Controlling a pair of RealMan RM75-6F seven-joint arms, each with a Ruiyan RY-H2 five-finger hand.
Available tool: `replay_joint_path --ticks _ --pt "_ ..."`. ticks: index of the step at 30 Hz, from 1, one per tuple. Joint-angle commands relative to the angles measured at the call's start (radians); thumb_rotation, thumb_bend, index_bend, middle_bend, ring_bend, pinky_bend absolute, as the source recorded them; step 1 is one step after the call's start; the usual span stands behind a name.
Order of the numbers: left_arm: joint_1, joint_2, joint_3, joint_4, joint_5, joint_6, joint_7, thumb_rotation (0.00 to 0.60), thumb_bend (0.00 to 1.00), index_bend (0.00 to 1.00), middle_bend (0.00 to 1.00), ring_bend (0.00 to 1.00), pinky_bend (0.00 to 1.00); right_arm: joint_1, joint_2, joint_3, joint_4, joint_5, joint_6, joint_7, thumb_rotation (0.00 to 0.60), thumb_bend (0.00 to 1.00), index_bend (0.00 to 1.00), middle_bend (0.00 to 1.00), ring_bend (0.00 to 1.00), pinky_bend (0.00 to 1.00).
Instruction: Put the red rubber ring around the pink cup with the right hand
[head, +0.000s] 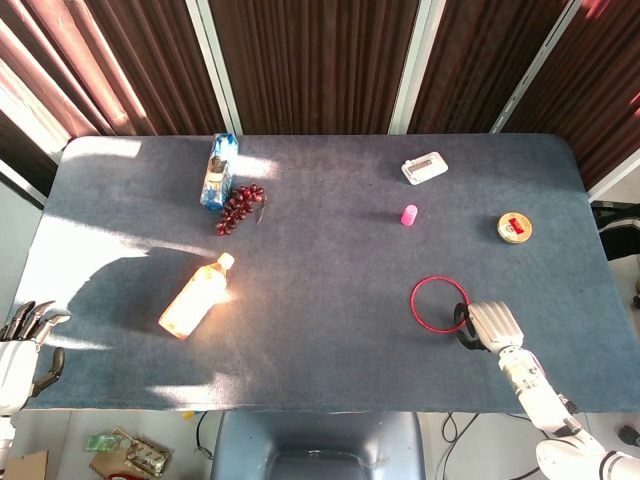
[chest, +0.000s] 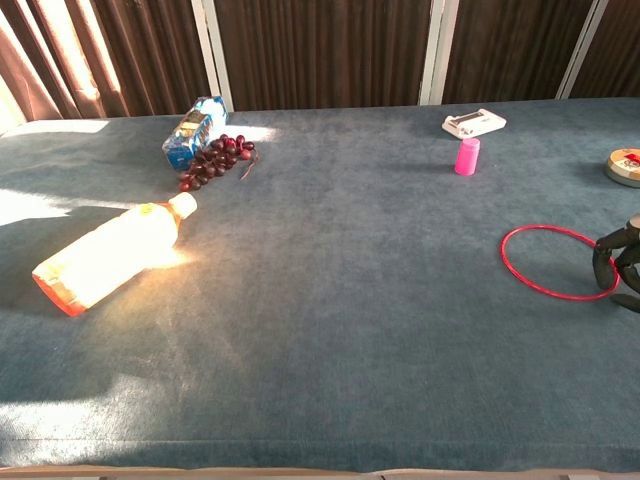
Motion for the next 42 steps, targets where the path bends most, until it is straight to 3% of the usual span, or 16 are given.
replay_joint_path --ticks 1,13,26,42 --pt "0.0 0.0 0.0 0.0 0.0 0.0 0.0 0.6 0.52 0.28 0.14 0.08 0.29 0.001 -0.003 -0.001 0.005 0.002 -0.002 -0.002 0.6 0.47 0.64 0.83 0.85 1.0" --pt "0.0 0.0 0.0 0.0 0.001 0.0 0.0 0.6 0.52 0.28 0.14 0.08 0.29 0.002 -0.011 -0.005 0.023 0.007 -0.001 -0.013 0.6 0.49 0.66 0.83 0.86 1.0" --pt "-0.001 -0.001 0.0 0.0 0.0 -0.001 0.003 0.6 0.52 0.28 0.14 0.08 0.29 -0.002 -0.012 -0.003 0.028 0.006 0.013 -0.009 0.6 0.6 0.75 0.84 0.87 1.0" --pt "-0.001 -0.002 0.0 -0.001 -0.002 -0.004 0.007 0.6 0.52 0.28 0.14 0.08 0.29 0.006 0.057 0.063 -0.075 0.001 0.093 0.022 0.6 0.63 0.81 0.85 0.87 1.0"
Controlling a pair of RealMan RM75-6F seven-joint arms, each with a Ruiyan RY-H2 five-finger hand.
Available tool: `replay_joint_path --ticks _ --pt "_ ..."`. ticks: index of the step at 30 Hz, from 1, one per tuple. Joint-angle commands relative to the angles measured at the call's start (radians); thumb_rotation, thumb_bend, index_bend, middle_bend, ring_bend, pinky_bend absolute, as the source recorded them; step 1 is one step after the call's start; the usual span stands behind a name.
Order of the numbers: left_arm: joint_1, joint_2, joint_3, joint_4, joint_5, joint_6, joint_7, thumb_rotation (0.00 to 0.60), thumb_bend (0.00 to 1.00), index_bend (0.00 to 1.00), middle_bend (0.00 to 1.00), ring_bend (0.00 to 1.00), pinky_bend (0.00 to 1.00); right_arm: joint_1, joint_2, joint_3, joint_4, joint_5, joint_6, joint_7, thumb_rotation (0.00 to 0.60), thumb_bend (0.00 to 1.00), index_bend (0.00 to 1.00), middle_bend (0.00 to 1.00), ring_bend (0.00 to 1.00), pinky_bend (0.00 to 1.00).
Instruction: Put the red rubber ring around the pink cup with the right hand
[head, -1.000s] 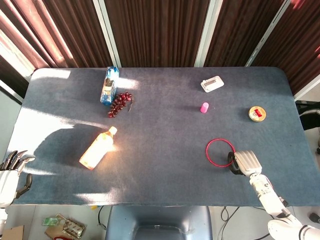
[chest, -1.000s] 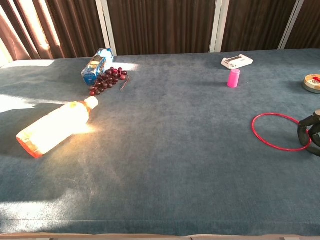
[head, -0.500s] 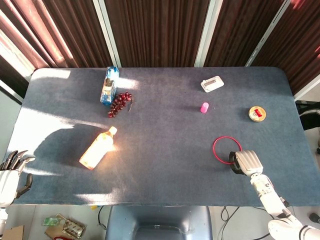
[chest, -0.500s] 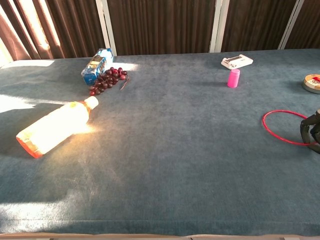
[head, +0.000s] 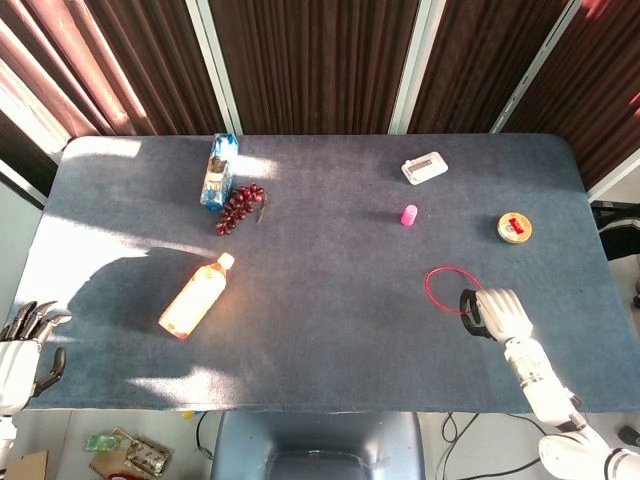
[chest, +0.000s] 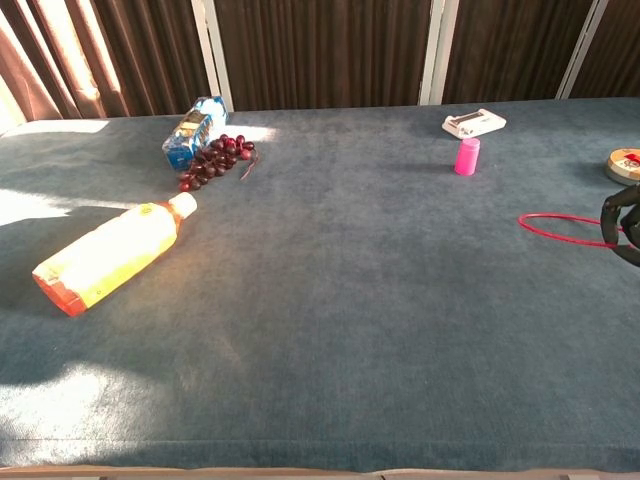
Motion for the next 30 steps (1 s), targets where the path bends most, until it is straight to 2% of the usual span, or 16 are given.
replay_joint_path --ticks 1,10,15,22,30 --pt "0.0 0.0 0.0 0.0 -0.001 0.0 -0.001 0.6 0.52 0.28 0.14 0.08 0.29 0.005 0.028 0.027 -0.048 -0.003 0.036 -0.01 0.6 0.63 0.82 0.85 0.87 1.0" --pt "0.0 0.0 0.0 -0.001 0.0 0.0 -0.001 0.6 0.52 0.28 0.14 0.08 0.29 0.038 0.081 0.121 -0.148 0.049 0.095 -0.085 0.6 0.63 0.83 0.85 0.87 1.0" --pt "0.001 0.0 0.0 -0.001 -0.001 0.0 -0.001 0.6 0.52 0.28 0.14 0.08 0.29 0.085 0.071 0.18 -0.142 0.105 0.101 -0.16 0.6 0.63 0.85 0.85 0.87 1.0" --pt "0.002 0.001 0.002 -0.002 0.003 0.003 -0.001 0.6 0.52 0.28 0.14 0.08 0.29 0.19 -0.016 0.237 -0.003 0.191 0.048 -0.255 0.6 0.64 0.86 0.85 0.88 1.0" --pt "0.005 0.004 0.002 -0.001 0.005 0.008 -0.012 0.6 0.52 0.28 0.14 0.08 0.29 0.304 -0.164 0.265 0.266 0.217 -0.026 -0.216 0.6 0.64 0.86 0.85 0.88 1.0"
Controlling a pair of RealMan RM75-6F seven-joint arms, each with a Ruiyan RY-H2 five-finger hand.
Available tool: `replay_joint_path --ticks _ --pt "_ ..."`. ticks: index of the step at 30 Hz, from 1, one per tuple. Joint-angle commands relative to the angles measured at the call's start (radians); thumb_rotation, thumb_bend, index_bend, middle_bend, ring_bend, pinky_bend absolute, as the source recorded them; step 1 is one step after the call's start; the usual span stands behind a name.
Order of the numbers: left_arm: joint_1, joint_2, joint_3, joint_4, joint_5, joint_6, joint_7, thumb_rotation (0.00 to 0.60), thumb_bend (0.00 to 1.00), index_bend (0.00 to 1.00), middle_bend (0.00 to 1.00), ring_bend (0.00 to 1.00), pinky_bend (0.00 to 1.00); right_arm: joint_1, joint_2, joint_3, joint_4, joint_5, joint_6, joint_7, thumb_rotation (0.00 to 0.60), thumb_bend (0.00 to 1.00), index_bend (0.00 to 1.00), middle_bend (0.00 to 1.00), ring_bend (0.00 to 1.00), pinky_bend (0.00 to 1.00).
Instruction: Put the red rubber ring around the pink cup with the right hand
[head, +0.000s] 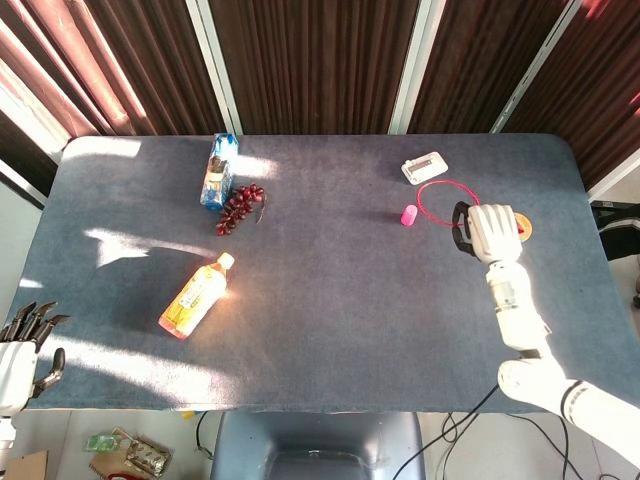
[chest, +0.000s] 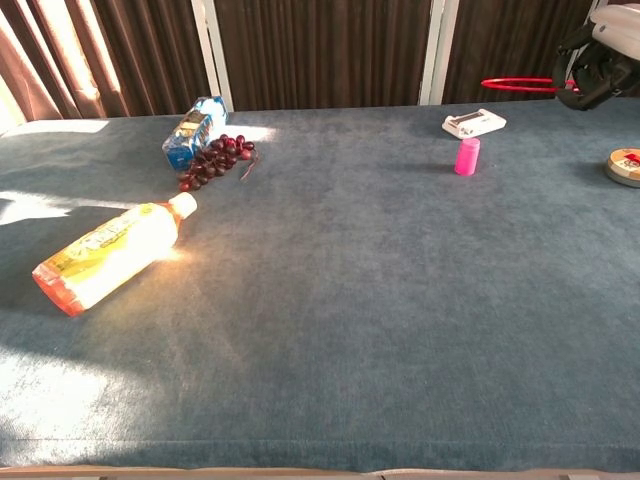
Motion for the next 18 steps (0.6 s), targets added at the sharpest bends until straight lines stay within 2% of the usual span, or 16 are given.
replay_joint_path --ticks 1,11,18 --pt "0.0 0.001 0.001 -0.001 0.001 0.0 -0.001 0.6 0.52 0.28 0.14 0.08 0.29 0.072 -0.093 0.019 0.15 0.017 -0.057 0.039 0.6 0.64 0.86 0.85 0.88 1.0" --pt "0.001 0.007 0.003 -0.001 0.008 0.002 -0.018 0.6 0.52 0.28 0.14 0.08 0.29 0.159 -0.271 0.001 0.478 0.003 -0.177 0.184 0.6 0.64 0.87 0.85 0.88 1.0" --pt "0.006 0.013 0.004 -0.001 0.014 0.011 -0.037 0.6 0.52 0.28 0.14 0.08 0.29 0.183 -0.363 -0.028 0.63 -0.044 -0.199 0.281 0.6 0.64 0.87 0.85 0.88 1.0"
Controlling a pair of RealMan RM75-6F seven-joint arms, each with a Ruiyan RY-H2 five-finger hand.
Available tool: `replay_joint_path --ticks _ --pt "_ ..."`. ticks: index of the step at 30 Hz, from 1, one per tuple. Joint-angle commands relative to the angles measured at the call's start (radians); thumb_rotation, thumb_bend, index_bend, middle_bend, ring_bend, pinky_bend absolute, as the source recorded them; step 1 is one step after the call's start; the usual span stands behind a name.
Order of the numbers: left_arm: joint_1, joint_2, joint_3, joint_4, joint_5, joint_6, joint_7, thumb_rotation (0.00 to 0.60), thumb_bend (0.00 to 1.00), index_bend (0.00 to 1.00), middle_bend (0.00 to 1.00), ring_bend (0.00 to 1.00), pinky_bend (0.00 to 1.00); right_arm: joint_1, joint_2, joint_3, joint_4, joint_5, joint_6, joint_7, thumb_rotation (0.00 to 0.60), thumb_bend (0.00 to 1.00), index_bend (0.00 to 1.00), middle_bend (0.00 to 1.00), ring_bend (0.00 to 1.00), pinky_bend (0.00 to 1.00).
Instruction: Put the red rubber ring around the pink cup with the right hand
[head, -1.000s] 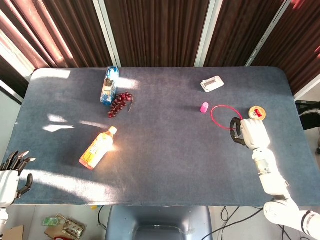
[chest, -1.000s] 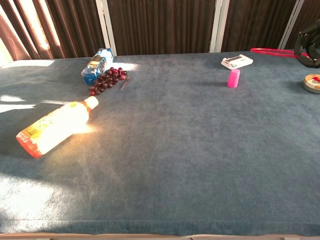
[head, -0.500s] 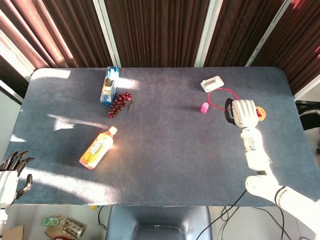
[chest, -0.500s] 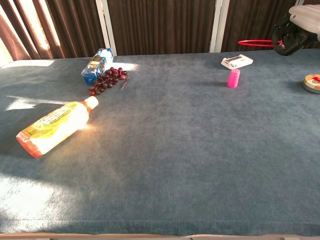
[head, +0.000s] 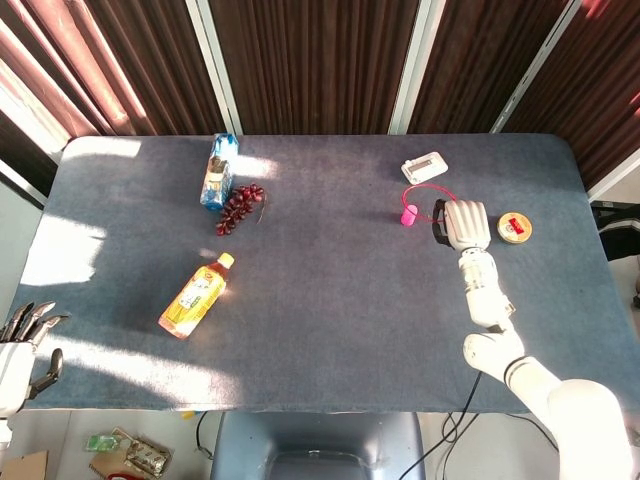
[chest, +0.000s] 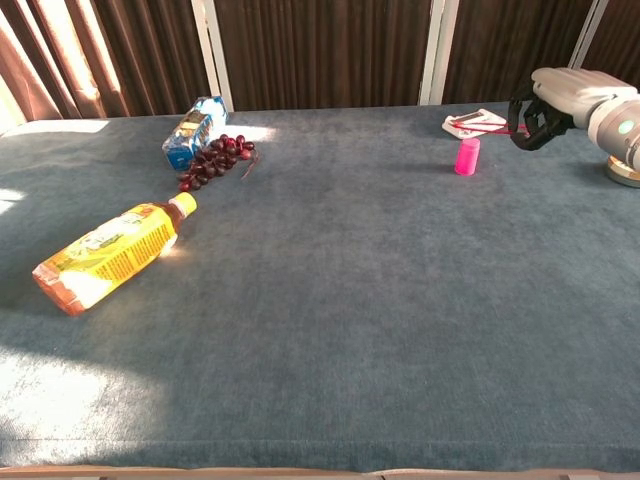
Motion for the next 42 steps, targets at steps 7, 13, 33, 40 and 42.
replay_joint_path --ticks 7,13,33,40,42 --pt "0.001 0.003 0.003 0.0 0.007 0.001 -0.007 0.6 0.52 0.28 0.14 0.08 0.29 0.035 -0.098 -0.034 0.151 -0.069 -0.014 0.131 0.6 0.64 0.87 0.85 0.88 1.0" --pt "0.0 0.004 0.003 0.0 0.006 -0.002 -0.009 0.6 0.52 0.28 0.14 0.08 0.29 0.041 -0.127 -0.047 0.208 -0.087 -0.039 0.166 0.6 0.64 0.86 0.85 0.88 1.0" --pt "-0.001 0.005 0.003 0.0 0.007 -0.004 -0.012 0.6 0.52 0.28 0.14 0.08 0.29 0.019 -0.091 -0.056 0.158 -0.101 -0.067 0.131 0.6 0.34 0.53 0.85 0.88 1.0" --pt "-0.001 0.004 0.004 0.001 0.011 -0.001 -0.009 0.6 0.52 0.28 0.14 0.09 0.29 -0.038 0.031 -0.047 -0.068 -0.121 0.076 0.097 0.6 0.32 0.49 0.85 0.87 1.0" --pt "0.0 0.003 0.002 0.002 0.011 0.003 -0.007 0.6 0.52 0.28 0.14 0.09 0.29 -0.082 0.102 -0.044 -0.208 -0.134 0.179 0.042 0.6 0.32 0.49 0.85 0.85 1.0"
